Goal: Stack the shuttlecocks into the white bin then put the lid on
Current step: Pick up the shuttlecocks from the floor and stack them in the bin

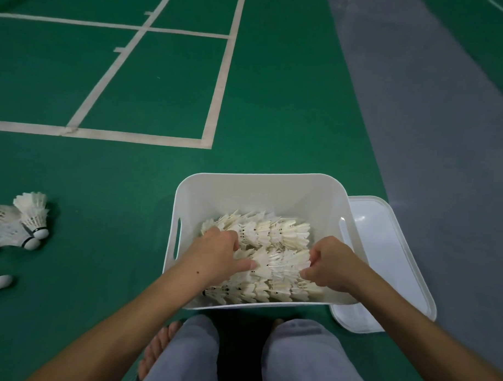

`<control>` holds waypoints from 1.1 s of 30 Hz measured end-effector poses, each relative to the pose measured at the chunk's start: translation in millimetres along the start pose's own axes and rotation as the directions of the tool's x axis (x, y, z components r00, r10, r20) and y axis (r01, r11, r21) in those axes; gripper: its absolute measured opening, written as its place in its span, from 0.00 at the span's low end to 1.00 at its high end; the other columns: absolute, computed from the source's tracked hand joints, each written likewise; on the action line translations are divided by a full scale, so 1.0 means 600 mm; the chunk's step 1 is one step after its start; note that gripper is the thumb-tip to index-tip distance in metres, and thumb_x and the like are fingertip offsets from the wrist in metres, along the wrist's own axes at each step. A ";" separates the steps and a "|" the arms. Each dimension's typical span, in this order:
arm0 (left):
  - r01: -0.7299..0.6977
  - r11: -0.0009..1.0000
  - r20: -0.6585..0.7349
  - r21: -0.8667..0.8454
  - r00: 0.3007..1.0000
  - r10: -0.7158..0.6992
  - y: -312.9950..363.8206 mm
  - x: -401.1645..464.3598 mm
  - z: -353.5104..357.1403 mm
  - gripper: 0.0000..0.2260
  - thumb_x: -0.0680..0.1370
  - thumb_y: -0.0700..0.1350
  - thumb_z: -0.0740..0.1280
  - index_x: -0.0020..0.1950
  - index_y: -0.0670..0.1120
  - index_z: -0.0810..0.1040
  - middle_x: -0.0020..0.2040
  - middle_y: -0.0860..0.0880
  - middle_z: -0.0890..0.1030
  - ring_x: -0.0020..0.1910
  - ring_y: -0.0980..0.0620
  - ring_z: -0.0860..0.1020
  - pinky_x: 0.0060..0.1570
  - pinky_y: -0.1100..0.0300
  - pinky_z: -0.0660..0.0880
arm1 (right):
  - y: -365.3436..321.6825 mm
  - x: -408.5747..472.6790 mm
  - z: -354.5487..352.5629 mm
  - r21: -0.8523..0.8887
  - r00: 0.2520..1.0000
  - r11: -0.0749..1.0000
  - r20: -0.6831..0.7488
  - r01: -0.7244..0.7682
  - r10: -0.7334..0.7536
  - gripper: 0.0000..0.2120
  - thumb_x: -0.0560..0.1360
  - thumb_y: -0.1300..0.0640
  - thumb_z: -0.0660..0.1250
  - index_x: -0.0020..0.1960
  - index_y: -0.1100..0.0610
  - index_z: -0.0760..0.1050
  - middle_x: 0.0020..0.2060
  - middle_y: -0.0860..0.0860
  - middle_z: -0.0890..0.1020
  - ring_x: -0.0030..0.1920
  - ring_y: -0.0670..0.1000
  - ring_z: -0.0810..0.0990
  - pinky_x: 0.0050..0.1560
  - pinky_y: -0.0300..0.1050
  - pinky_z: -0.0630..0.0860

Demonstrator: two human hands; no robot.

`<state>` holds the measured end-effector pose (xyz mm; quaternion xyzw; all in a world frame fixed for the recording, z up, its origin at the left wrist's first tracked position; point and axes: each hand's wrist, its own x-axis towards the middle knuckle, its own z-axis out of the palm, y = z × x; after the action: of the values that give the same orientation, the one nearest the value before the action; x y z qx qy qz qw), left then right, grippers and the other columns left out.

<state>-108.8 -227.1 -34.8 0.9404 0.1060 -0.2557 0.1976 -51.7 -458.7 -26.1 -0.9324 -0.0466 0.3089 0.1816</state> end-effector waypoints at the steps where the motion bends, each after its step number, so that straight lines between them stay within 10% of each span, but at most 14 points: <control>1: -0.003 1.000 -0.004 -0.014 1.000 0.003 0.000 -0.001 -0.001 0.29 0.72 0.71 0.72 0.63 0.52 0.78 0.60 0.50 0.78 0.53 0.50 0.79 0.55 0.51 0.79 | -0.001 -0.001 -0.001 -0.013 1.000 1.000 0.011 -0.006 0.006 0.12 0.69 0.59 0.80 0.38 0.64 0.79 0.36 0.62 0.84 0.39 0.61 0.86 0.44 0.56 0.84; 6: -0.039 0.994 -0.093 -0.101 0.995 0.029 -0.010 -0.028 -0.019 0.29 0.72 0.69 0.73 0.65 0.52 0.77 0.57 0.52 0.78 0.53 0.51 0.79 0.51 0.53 0.78 | -0.004 -0.023 -0.023 -0.033 1.000 0.999 -0.002 -0.013 0.013 0.19 0.71 0.55 0.81 0.37 0.55 0.69 0.30 0.50 0.75 0.32 0.51 0.75 0.34 0.44 0.75; 11: -0.188 0.956 -0.335 -0.224 0.936 0.106 -0.028 -0.080 -0.035 0.19 0.76 0.66 0.71 0.59 0.54 0.80 0.49 0.59 0.82 0.45 0.60 0.81 0.48 0.54 0.82 | -0.032 -0.052 -0.027 0.002 0.952 0.983 -0.248 0.185 -0.179 0.14 0.78 0.50 0.74 0.60 0.55 0.81 0.50 0.49 0.86 0.49 0.49 0.84 0.56 0.51 0.83; 18: -0.380 0.843 -0.636 -0.382 0.770 0.059 -0.118 -0.160 -0.069 0.02 0.79 0.47 0.74 0.47 0.52 0.83 0.39 0.58 0.84 0.40 0.55 0.82 0.37 0.69 0.73 | -0.178 -0.067 0.002 0.147 0.807 0.799 -0.225 0.583 -0.546 0.02 0.80 0.53 0.72 0.52 0.48 0.83 0.46 0.40 0.85 0.50 0.39 0.83 0.52 0.42 0.83; 29: -0.019 0.801 -0.667 -0.598 0.566 -0.485 -0.453 -0.202 -0.047 0.03 0.79 0.44 0.75 0.49 0.51 0.82 0.41 0.57 0.84 0.41 0.59 0.81 0.38 0.72 0.73 | -0.462 0.010 0.006 -0.055 0.596 0.595 0.146 0.802 -0.790 0.04 0.78 0.51 0.75 0.51 0.50 0.82 0.44 0.43 0.86 0.46 0.41 0.84 0.49 0.35 0.78; 33: 0.173 0.720 -0.594 -0.672 0.455 -0.663 -0.583 -0.201 -0.024 0.08 0.76 0.50 0.76 0.52 0.52 0.81 0.44 0.54 0.85 0.41 0.55 0.84 0.48 0.52 0.82 | -0.574 0.066 0.092 -0.047 0.577 0.582 0.222 0.812 -0.786 0.05 0.77 0.53 0.76 0.49 0.52 0.83 0.43 0.44 0.86 0.45 0.44 0.85 0.52 0.43 0.82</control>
<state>-309.5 81.7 -71.6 0.7960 0.4876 0.1970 0.2997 -43.8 -113.7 37.4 -0.7899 -0.5004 0.2707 0.2288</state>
